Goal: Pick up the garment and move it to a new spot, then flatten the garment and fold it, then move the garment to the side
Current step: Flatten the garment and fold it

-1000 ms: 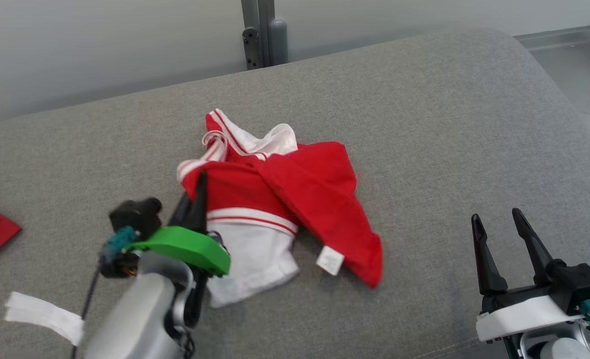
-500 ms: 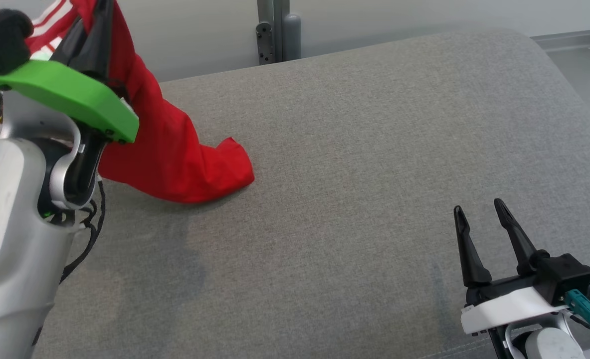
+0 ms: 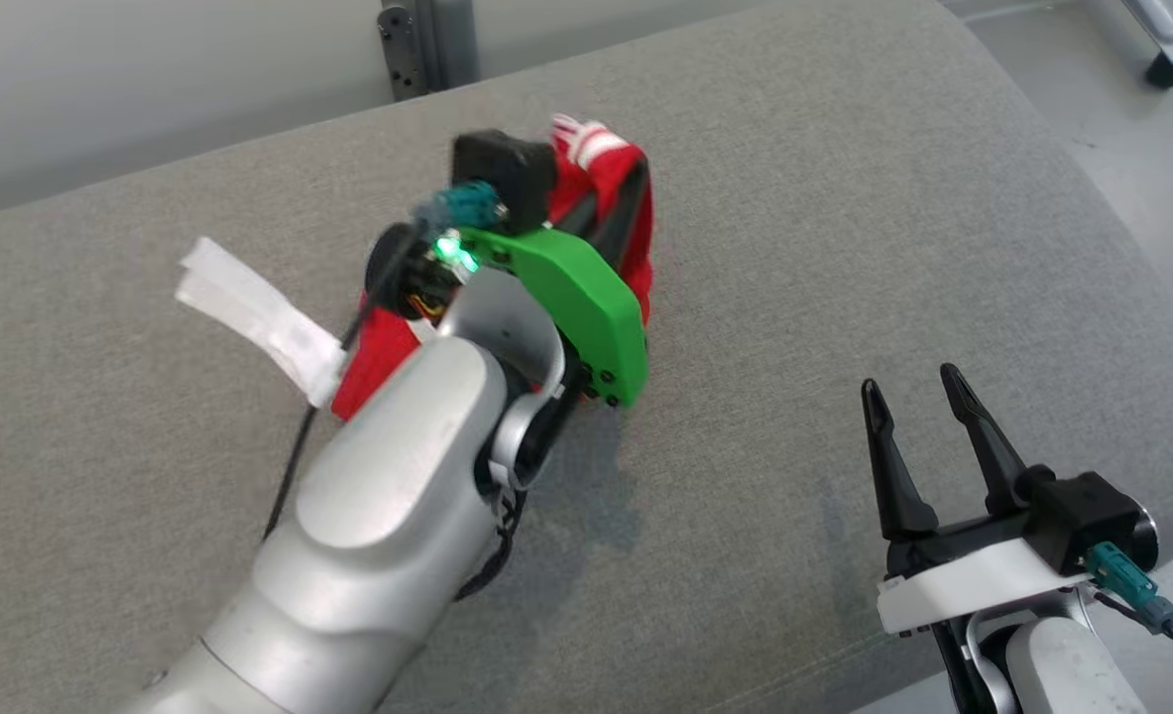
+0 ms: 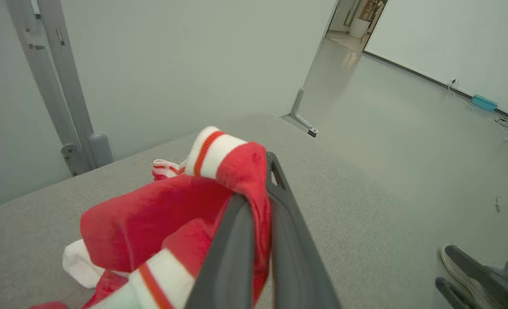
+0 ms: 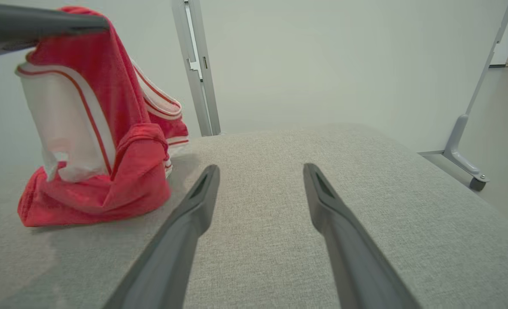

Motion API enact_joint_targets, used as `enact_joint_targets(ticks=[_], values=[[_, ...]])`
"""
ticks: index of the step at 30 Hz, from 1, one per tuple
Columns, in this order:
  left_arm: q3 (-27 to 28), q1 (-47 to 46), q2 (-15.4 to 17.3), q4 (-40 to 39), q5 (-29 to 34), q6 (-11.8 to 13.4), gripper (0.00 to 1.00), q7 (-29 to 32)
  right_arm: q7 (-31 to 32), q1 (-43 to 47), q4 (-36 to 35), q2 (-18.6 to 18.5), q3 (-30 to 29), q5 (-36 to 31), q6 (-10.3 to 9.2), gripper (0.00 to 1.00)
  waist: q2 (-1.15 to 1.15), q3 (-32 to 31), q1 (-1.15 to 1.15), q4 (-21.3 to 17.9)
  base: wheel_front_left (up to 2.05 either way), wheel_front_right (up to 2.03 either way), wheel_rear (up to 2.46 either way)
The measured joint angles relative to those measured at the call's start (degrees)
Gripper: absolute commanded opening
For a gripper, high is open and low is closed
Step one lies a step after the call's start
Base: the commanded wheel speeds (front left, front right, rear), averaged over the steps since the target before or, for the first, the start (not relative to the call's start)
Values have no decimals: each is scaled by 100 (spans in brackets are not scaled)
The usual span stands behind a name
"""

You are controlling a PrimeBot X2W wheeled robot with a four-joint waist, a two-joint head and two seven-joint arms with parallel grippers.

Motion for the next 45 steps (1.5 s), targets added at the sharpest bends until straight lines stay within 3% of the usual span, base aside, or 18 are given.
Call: enact_joint_targets(ticks=[4,10,14,15,16,17,20,26,32,36,42,45], values=[[-511,8,-69,559,-116,116,0,-339,0,-234,21,30,177,41,0,100,0,163,0,-272,0,0,0],[-1724,-378,-100,758,-779,535,0,-887,0,-377,108,68,416,88,0,100,0,399,0,-743,0,0,0],[-2138,-697,-85,847,-1239,808,0,-1483,0,-403,165,121,535,97,1,100,0,535,0,-1026,0,0,0],[-2192,-752,-86,804,-1464,820,22,-1696,0,-409,177,125,550,103,1,100,0,566,0,-1089,0,0,0],[-2262,-797,-91,791,-1649,845,66,-1835,0,-424,191,131,571,107,1,100,0,598,0,-1144,0,0,0],[-2359,-812,-92,782,-1894,865,100,-1901,0,-441,202,143,588,110,1,100,0,632,0,-1201,0,0,0],[-2529,-756,-89,617,-2822,873,100,-2048,0,-461,224,160,595,137,1,100,0,735,0,-1306,0,0,0],[-3183,-785,-90,375,-3508,927,100,-2139,0,-514,221,181,394,153,1,100,0,900,0,-1226,0,0,0],[-3305,-815,-90,62,-3454,815,100,-2150,0,-441,159,189,135,121,1,100,0,876,0,-881,0,0,0],[-3310,-859,-60,414,-3105,998,100,-2206,0,-280,97,181,-26,33,1,100,0,760,0,-590,0,0,0],[-3281,-861,803,1091,-3014,1255,100,-1969,0,-117,35,69,-86,-18,1,100,0,520,0,-195,0,0,0],[-3266,-858,917,1378,-3051,1278,100,-1783,0,-116,16,67,-47,-36,1,100,0,426,0,-40,0,0,0]])
